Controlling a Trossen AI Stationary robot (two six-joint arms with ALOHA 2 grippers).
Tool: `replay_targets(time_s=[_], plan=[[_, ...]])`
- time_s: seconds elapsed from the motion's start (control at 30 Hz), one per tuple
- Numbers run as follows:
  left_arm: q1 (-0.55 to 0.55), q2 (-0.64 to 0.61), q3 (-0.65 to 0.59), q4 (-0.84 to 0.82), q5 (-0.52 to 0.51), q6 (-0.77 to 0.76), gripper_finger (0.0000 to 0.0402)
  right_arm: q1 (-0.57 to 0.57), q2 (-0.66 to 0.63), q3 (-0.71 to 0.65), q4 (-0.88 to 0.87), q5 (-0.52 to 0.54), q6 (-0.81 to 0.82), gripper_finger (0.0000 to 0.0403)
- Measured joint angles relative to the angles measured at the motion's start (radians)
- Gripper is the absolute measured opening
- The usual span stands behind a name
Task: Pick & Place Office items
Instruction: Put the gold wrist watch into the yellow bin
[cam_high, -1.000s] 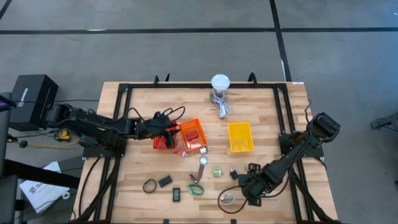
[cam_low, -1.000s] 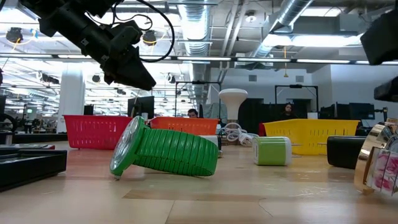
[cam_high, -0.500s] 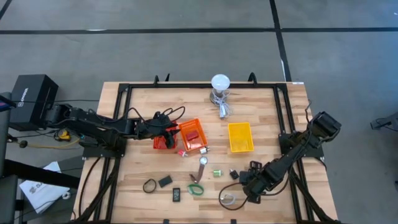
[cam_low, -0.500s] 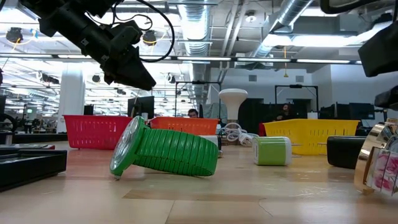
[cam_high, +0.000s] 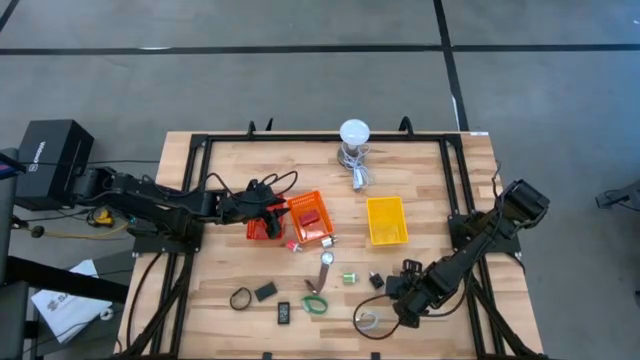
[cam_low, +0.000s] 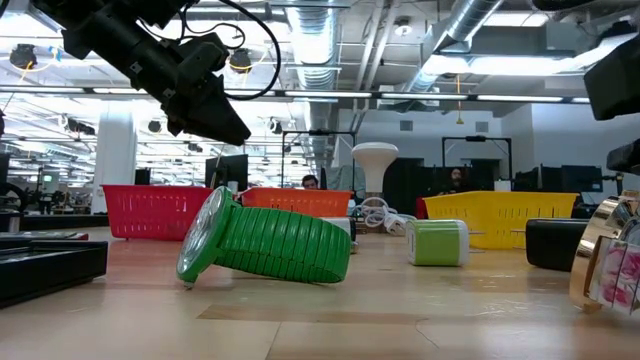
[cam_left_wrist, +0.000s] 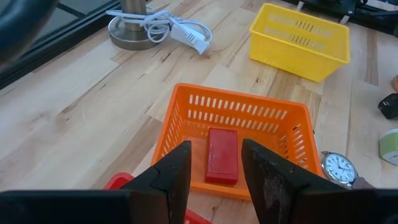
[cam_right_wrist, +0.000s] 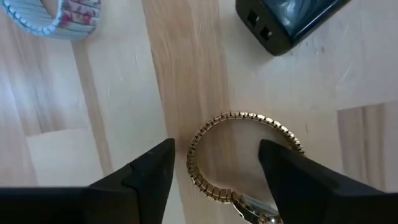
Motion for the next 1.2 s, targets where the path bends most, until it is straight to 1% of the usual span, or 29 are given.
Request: replay_targets(time_s=[0.13,0.33,0.43,0.57,0.73,0.8,0.93,1.07,1.13,1.2], plan=[[0.000,0.000,0.000,0.000,0.000,0.000,0.0135,0.000,0.000,0.000,-0.007,0.009,-0.002,0.0193],[0.000,0.000,0.000,0.000,0.000,0.000,0.0135,-0.001,0.001,-0.002,-0.017,0.011,-0.002,0.0112],[0.000,0.000,0.000,0.000,0.000,0.000,0.0135,-0.001,0.001,-0.002,-0.006,0.005,-0.009,0.0079],[0.000,0.000,0.000,0.000,0.000,0.000,0.0135,-0.003,-0.006,-0.001,-0.001,-0.005,-0.028,0.0049],[0.000,0.000,0.000,0.000,0.000,0.000,0.0135,-0.032,-0.038,-0.003,-0.005,-0.039,-0.065,0.0014],[0.000,0.000,0.000,0.000,0.000,0.000,0.0135,-0.046,-0.060,-0.003,-0.015,-0.044,-0.079,0.0006],[0.000,0.000,0.000,0.000,0.000,0.000,0.0135,-0.076,-0.122,-0.001,-0.060,-0.058,-0.080,0.0012],[0.000,0.000,0.000,0.000,0.000,0.000,0.0135,-0.092,-0.206,0.030,-0.166,-0.037,-0.103,0.0005],[0.000,0.000,0.000,0.000,0.000,0.000,0.0135,-0.104,-0.251,0.047,-0.219,0.024,-0.123,0.0005],[0.000,0.000,0.000,0.000,0.000,0.000,0.0135,-0.125,-0.294,0.058,-0.265,0.114,-0.144,0.0007]])
